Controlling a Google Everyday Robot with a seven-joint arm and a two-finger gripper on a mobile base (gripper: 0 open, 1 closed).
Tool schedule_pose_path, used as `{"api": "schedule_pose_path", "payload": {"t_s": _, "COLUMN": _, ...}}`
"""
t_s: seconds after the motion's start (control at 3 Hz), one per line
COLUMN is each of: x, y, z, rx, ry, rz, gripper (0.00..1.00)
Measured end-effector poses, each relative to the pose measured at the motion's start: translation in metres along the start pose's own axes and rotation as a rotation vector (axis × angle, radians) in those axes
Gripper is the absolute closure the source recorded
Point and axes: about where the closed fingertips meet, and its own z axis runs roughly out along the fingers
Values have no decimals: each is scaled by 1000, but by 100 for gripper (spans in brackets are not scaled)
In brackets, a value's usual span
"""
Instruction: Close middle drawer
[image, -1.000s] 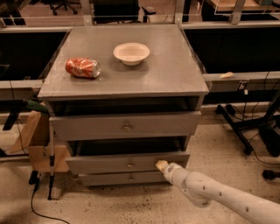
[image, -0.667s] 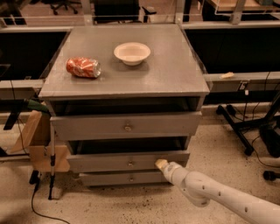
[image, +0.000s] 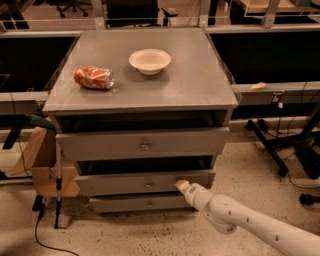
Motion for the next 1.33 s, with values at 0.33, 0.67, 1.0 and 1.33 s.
{"api": "schedule_pose_path", "payload": {"t_s": 0.33, "x": -1, "y": 3, "z": 5, "rx": -11, "ry": -6, "rz": 11, "gripper": 100}}
{"api": "schedule_pose_path", "payload": {"t_s": 0.67, "x": -5, "y": 8, "z": 16, "rx": -30, "ry": -17, "rz": 29, "gripper": 100}}
{"api": "schedule_pose_path", "payload": {"t_s": 1.0, "x": -8, "y": 14, "z": 25, "rx": -49, "ry": -28, "rz": 46, "gripper": 100}}
{"api": "schedule_pose_path", "payload": {"t_s": 1.33, "x": -7, "y": 13, "z": 23, "rx": -49, "ry": -28, "rz": 46, "gripper": 100}}
